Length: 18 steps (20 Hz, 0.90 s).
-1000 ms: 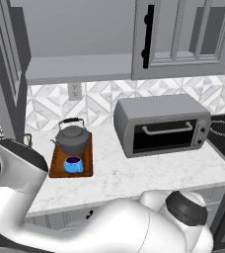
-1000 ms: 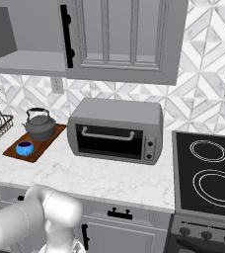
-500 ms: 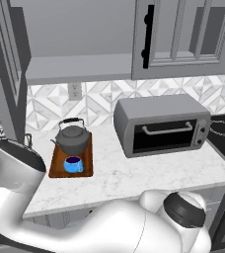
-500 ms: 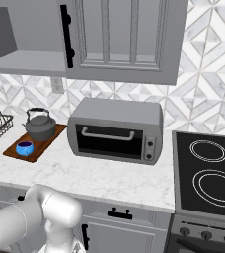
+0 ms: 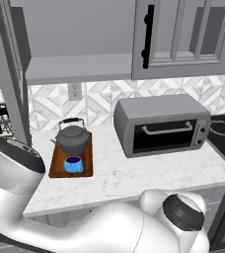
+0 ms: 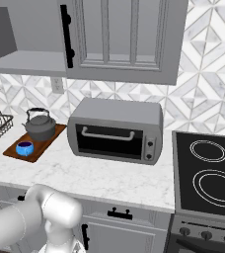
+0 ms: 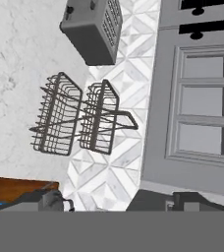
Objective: Pick the kettle from the counter and place it on the tray. Then pick the mug from the cabinet and place it on the tray. Then close the cabinet doors.
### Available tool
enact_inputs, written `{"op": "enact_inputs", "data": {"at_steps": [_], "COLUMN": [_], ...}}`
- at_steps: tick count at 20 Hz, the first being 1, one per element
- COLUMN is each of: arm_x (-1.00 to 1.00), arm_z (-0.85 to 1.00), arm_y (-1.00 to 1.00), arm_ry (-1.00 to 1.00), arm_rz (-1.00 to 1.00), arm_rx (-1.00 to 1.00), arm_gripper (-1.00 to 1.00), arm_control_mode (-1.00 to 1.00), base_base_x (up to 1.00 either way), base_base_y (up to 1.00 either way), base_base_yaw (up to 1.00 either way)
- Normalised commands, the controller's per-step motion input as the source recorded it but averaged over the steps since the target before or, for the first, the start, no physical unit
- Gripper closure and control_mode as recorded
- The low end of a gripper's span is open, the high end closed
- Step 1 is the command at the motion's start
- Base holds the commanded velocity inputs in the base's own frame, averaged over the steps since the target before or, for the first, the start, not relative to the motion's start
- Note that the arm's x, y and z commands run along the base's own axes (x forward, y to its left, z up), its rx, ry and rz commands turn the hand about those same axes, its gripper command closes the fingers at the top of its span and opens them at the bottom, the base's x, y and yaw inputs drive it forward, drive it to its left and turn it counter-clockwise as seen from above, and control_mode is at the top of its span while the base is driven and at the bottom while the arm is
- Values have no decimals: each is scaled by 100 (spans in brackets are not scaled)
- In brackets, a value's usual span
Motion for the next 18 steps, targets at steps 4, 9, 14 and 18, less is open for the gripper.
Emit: {"op": "enact_inputs", "data": {"at_steps": [4, 9, 14, 18], "arm_x": [11, 17, 32, 38], "arm_z": [0, 0, 0, 0], "arm_y": [-36, -52, -57, -58], "arm_ry": [0, 0, 0, 0], "arm_rz": [-13, -15, -14, -12], "arm_rx": [0, 0, 0, 0], "arm_gripper": [-100, -100, -100, -100], "arm_control_mode": [-100, -100, -100, -100], "base_base_x": [0, 0, 0, 0], "base_base_y": [0, 0, 0, 0], "base_base_yaw": [0, 0, 0, 0]}}
